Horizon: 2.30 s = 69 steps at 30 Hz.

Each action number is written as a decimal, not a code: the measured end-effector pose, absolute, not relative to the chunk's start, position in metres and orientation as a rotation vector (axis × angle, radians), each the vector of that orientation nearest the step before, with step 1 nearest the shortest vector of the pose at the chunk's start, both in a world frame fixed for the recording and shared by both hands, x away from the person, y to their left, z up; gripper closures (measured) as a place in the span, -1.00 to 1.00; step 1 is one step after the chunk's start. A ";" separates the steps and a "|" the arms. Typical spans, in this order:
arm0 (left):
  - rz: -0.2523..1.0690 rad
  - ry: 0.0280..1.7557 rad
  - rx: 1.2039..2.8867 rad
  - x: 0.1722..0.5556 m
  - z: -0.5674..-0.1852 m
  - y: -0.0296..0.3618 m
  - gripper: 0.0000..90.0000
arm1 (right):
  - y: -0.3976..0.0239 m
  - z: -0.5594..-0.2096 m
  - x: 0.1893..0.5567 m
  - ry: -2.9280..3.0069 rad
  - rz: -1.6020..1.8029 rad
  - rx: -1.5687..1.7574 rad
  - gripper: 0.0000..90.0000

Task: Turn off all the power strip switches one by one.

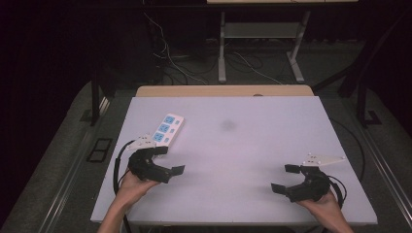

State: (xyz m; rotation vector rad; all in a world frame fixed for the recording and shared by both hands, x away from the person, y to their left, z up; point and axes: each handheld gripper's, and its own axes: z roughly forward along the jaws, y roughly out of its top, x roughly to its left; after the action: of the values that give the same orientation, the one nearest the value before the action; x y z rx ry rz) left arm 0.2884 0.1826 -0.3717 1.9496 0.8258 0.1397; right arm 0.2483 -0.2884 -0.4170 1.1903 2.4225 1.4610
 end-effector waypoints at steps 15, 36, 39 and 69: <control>0.133 0.834 1.985 0.307 -0.359 0.188 -1.00 | -0.290 -0.416 0.248 2.415 1.479 1.195 -0.99; 0.155 0.849 2.079 0.344 -0.338 0.188 -1.00 | -0.292 -0.415 0.249 2.408 1.496 1.220 -0.99; 0.150 0.856 2.086 0.349 -0.341 0.189 -0.99 | -0.292 -0.415 0.248 2.405 1.495 1.217 -0.99; 0.120 0.946 2.191 0.389 -0.362 0.198 -0.82 | -0.293 -0.417 0.249 2.410 1.486 1.216 -0.99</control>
State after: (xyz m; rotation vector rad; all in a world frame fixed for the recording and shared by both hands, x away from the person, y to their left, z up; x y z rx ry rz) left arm 0.3888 0.1984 -0.3619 2.1912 0.9460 0.1204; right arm 0.2490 -0.2927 -0.4167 1.2164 2.4098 1.4863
